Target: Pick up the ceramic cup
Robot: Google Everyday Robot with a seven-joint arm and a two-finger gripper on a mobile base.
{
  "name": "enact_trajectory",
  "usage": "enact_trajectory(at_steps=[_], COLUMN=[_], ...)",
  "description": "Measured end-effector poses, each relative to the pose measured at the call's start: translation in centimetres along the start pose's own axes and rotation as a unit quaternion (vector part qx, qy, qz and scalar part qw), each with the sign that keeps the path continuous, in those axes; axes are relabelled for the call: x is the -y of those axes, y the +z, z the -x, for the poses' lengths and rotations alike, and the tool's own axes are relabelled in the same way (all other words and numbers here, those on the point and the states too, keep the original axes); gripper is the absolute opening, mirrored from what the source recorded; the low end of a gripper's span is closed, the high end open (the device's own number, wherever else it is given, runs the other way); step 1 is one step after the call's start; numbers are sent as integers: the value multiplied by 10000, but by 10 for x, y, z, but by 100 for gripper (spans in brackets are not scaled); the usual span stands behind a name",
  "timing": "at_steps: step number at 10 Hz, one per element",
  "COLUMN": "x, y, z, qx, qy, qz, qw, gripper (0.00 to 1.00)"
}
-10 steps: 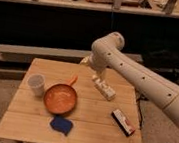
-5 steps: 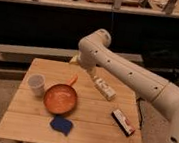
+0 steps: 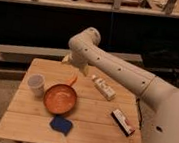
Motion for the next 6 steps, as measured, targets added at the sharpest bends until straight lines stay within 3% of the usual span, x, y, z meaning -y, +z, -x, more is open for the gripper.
enact_trajectory(at_steps=[3,6], x=[8,46], y=[4,29], z=[3,23], qx=[17,138], qy=[-198,-582], qz=[3,-35], qw=[9998,9982], gripper=[80,80])
